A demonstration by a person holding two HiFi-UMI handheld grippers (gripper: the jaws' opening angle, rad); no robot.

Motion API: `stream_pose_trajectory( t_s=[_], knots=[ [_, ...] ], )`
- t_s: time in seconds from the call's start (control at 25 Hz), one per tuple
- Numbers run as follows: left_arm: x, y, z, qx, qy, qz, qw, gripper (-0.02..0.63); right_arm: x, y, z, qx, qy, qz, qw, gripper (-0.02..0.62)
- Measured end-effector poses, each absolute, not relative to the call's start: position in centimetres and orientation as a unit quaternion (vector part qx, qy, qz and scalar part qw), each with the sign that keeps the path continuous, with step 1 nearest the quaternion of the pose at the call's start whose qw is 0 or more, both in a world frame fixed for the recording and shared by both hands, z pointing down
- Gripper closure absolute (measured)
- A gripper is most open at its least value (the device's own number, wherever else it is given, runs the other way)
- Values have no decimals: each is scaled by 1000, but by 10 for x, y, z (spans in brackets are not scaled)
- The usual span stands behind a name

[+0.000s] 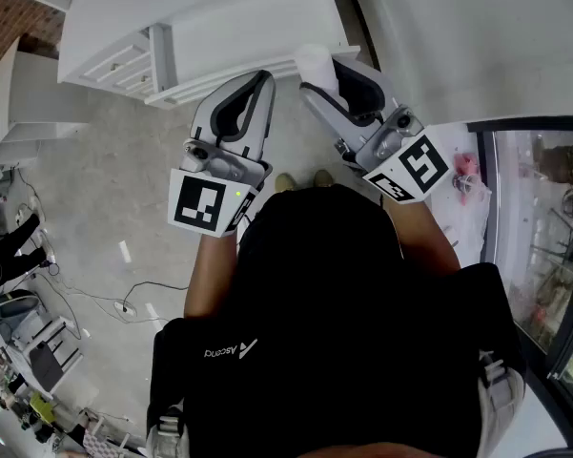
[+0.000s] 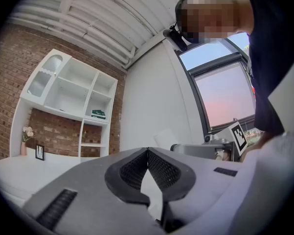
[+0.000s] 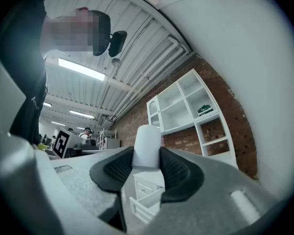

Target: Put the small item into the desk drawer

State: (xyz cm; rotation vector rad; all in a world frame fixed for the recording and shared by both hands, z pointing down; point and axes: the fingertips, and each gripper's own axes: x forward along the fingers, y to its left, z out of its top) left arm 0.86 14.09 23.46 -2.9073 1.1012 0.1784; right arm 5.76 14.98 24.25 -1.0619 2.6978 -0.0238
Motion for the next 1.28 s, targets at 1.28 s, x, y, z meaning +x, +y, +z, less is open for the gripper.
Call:
stream_pose_trajectory(
  t_s=[1.28],
  knots=[
    [-89, 24, 271, -932, 358, 59, -1, 607, -29, 36, 273, -387, 920, 34, 44, 430]
  ],
)
